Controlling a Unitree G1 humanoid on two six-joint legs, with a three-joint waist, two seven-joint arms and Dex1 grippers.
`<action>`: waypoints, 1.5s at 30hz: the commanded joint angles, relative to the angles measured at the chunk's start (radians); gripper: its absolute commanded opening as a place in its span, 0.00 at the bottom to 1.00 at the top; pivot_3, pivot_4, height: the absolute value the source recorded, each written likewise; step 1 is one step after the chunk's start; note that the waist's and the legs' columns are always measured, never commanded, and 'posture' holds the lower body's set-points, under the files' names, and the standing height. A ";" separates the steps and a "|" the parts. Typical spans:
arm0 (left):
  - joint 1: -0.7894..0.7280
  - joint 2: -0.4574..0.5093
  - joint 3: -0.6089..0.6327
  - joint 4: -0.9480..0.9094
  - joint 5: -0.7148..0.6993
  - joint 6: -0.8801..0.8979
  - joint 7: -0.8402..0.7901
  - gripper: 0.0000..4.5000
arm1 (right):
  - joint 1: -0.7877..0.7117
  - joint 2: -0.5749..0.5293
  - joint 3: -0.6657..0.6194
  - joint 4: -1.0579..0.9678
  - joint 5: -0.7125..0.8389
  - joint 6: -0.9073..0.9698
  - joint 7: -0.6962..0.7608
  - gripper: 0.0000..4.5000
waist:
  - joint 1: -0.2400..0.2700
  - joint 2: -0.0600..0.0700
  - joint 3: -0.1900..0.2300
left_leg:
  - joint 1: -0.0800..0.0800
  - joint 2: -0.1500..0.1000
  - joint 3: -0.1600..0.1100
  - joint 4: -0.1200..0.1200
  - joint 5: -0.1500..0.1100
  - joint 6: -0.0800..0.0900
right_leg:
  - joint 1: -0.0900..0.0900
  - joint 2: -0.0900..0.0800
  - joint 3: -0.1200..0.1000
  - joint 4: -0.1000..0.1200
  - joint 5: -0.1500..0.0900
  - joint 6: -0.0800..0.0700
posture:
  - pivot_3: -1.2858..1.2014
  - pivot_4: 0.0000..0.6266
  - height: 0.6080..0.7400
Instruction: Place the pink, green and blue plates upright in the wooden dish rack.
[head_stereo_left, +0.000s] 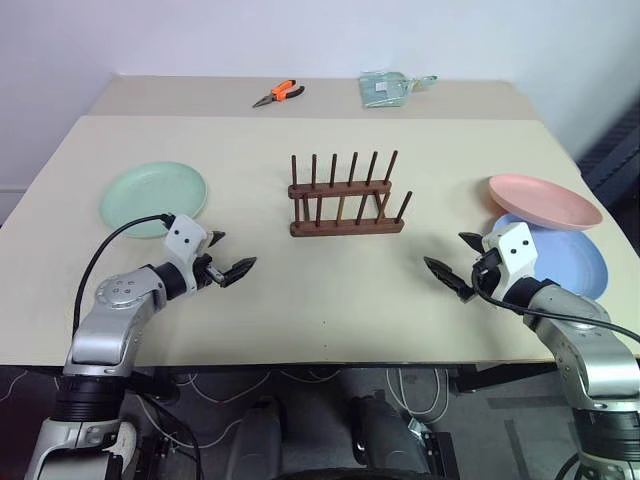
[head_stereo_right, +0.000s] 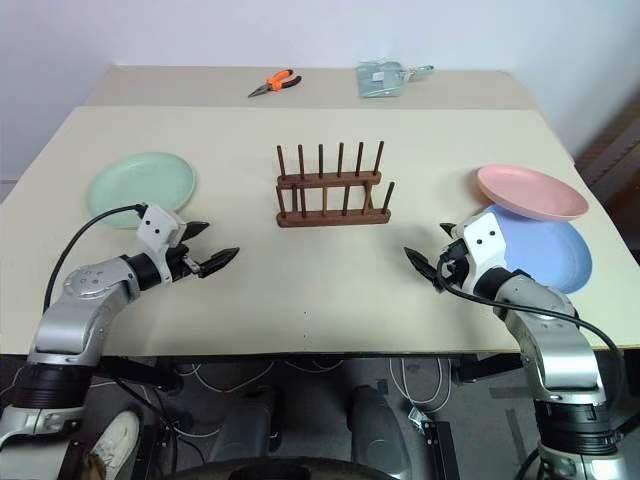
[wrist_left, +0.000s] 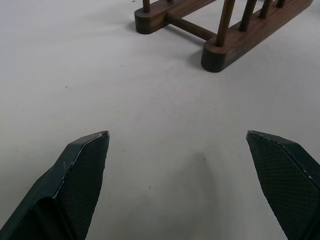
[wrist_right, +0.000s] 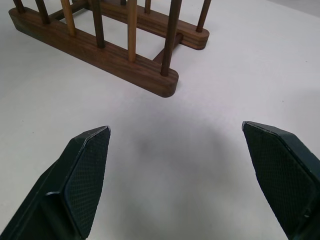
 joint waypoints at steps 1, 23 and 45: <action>-0.028 -0.005 -0.009 0.003 0.004 -0.025 -0.006 1.00 | -0.018 0.003 -0.015 -0.025 -0.016 -0.037 -0.020 0.95 | 0.000 0.000 0.000 | 0.000 0.000 0.000 0.000 0.000 0.000 | 0.000 0.000 0.000 0.000 0.000 0.000 | 0.52 0.24 0.94; -0.687 -0.281 -0.272 1.079 0.261 -0.498 -0.230 1.00 | 0.000 0.084 0.008 -0.141 -0.070 -0.004 -0.170 0.98 | -0.002 0.000 0.000 | -0.003 -0.001 -0.001 0.002 -0.001 0.002 | 0.000 0.001 0.000 -0.001 0.002 0.005 | 0.52 0.24 0.94; -0.538 -0.232 -0.311 0.849 0.255 -0.680 -0.618 0.17 | 0.103 0.031 -0.040 -0.184 -0.087 0.015 -0.167 1.00 | 0.002 0.001 -0.001 | -0.001 -0.001 -0.002 0.002 -0.001 0.003 | 0.002 0.001 0.000 0.001 -0.001 0.002 | 0.52 0.24 0.94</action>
